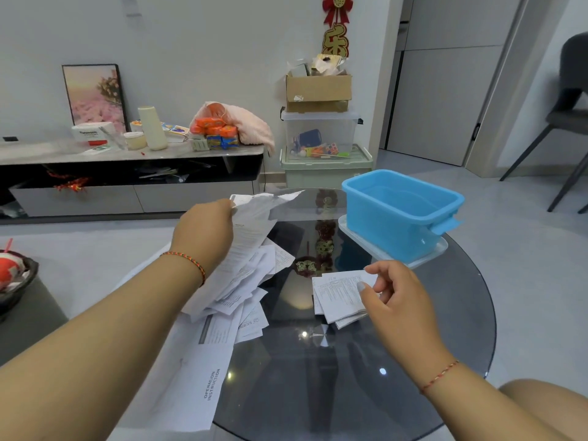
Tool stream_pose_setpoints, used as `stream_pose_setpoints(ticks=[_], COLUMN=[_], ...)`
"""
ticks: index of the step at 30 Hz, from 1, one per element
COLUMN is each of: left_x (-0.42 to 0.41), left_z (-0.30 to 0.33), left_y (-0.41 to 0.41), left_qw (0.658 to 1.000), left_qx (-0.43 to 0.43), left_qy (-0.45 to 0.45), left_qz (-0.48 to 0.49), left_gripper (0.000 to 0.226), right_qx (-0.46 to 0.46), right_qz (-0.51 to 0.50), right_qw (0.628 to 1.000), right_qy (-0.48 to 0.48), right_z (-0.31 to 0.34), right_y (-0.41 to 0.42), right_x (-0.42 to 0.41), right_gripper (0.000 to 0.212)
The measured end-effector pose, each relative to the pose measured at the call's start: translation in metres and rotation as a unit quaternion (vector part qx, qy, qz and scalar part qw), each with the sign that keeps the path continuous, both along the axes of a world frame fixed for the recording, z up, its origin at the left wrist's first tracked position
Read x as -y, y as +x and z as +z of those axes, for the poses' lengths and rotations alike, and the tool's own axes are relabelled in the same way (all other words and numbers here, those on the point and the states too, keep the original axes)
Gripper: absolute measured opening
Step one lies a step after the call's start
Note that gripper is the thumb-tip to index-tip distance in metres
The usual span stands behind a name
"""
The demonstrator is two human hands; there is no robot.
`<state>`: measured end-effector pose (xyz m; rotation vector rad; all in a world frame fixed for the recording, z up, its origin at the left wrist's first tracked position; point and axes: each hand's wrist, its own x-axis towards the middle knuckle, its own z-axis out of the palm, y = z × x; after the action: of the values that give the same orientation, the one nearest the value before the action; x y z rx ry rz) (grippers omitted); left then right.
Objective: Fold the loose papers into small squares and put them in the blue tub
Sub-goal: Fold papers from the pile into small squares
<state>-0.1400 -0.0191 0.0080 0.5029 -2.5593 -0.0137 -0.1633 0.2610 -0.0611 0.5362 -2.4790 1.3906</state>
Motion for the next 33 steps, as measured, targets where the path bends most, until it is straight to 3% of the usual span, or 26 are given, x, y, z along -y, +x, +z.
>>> stream_pose_setpoints(ticks=[7, 10, 14, 18, 20, 22, 25, 26, 30, 31, 33], left_x=[-0.029, -0.046, -0.082, -0.116, -0.129, -0.141, -0.149, -0.149, -0.137, -0.13, -0.114], left_z=[0.027, 0.034, 0.03, 0.0, -0.02, -0.035, -0.047, -0.052, -0.048, -0.042, -0.024], left_y=[0.053, 0.079, 0.119, 0.146, 0.152, 0.156, 0.16, 0.163, 0.183, 0.183, 0.178], left_qw=[0.993, 0.988, 0.974, 0.953, 0.948, 0.944, 0.946, 0.944, 0.924, 0.921, 0.914], left_qx=[-0.121, -0.152, -0.186, -0.193, -0.176, -0.166, -0.122, -0.104, -0.014, 0.064, 0.27], left_qy=[0.007, -0.031, -0.122, -0.201, -0.209, -0.198, -0.157, -0.148, -0.07, -0.055, -0.036], left_qz=[0.006, -0.01, -0.045, -0.116, -0.162, -0.205, -0.258, -0.276, -0.377, -0.379, -0.3], left_gripper=[0.021, 0.021, 0.038, 0.038, 0.031, 0.026, 0.029, 0.029, 0.04, 0.044, 0.08], right_qx=[-0.001, -0.015, -0.063, -0.113, -0.166, -0.198, -0.238, -0.245, -0.206, -0.187, -0.14], right_qz=[0.006, 0.003, 0.049, 0.162, 0.176, 0.184, 0.189, 0.184, 0.183, 0.184, 0.178], right_qw=[1.0, 0.999, 0.995, 0.976, 0.968, 0.961, 0.953, 0.952, 0.961, 0.965, 0.974], right_qy=[-0.026, -0.042, -0.066, -0.094, -0.073, -0.061, -0.014, 0.005, 0.025, 0.011, -0.026], right_z=[0.003, 0.008, 0.017, 0.02, 0.017, 0.014, 0.003, -0.001, -0.009, -0.011, -0.011], right_y=[0.007, 0.012, 0.021, 0.035, 0.038, 0.039, 0.034, 0.033, 0.037, 0.038, 0.039], right_x=[-0.004, -0.005, -0.004, -0.005, -0.007, -0.012, -0.026, -0.032, -0.055, -0.062, -0.077], right_gripper=[0.018, 0.025, 0.052, 0.095, 0.106, 0.093, 0.037, 0.027, 0.019, 0.015, 0.02])
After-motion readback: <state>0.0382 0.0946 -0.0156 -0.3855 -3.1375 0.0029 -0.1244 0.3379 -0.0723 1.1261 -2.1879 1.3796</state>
